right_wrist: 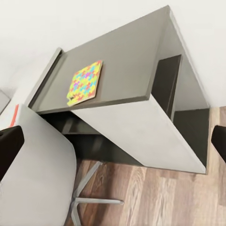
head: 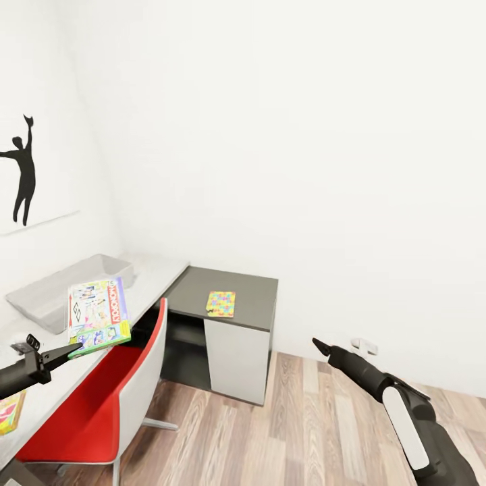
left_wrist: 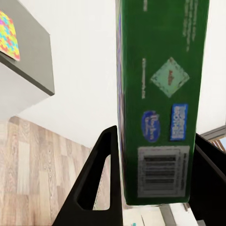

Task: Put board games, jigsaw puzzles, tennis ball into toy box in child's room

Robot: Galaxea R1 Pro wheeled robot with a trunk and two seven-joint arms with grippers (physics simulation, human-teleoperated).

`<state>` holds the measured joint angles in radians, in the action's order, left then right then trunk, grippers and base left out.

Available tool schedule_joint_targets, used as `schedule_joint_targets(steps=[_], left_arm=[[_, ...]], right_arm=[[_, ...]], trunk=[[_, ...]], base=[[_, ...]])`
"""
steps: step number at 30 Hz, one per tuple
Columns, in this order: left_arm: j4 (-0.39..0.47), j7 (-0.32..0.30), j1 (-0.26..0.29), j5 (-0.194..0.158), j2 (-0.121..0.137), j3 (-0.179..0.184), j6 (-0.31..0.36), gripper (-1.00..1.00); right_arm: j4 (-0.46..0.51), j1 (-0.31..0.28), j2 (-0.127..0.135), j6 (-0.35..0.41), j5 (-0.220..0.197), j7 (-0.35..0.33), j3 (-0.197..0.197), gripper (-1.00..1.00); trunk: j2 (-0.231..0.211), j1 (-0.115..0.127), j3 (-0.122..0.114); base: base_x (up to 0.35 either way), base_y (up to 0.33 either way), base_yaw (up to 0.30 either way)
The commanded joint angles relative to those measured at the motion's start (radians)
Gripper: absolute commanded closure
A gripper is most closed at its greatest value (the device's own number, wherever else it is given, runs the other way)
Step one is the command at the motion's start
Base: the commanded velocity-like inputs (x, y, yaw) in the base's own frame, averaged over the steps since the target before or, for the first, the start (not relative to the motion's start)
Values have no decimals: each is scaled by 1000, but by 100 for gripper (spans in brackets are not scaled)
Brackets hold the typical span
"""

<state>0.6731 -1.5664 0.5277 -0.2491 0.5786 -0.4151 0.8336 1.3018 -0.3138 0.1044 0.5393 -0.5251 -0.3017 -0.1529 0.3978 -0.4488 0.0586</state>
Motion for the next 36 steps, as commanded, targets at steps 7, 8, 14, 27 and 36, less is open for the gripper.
schedule_joint_targets(steps=[7,8,14,27,36], left_arm=[[0,-4,1,1,-1,1,11,100],[-1,-4,1,1,-1,1,11,100],[-1,-4,2,1,-1,1,12,100],[-1,-4,1,2,-3,1,13,100],[-1,-4,1,2,-5,1,13,100]], right_arm=[[2,-1,0,6,-3,-2,0,-100],[3,-1,0,6,-3,-2,1,-100],[9,-1,1,6,-4,-1,49,-100],[7,-1,1,-25,-3,0,54,-100],[8,-1,1,-30,-3,1,55,-100]], trunk=[[2,-1,2],[2,-1,3],[2,-1,4],[2,-1,0],[2,-1,-3]], base=[[321,0,292],[321,0,255],[321,0,82],[321,0,145],[321,0,279]])
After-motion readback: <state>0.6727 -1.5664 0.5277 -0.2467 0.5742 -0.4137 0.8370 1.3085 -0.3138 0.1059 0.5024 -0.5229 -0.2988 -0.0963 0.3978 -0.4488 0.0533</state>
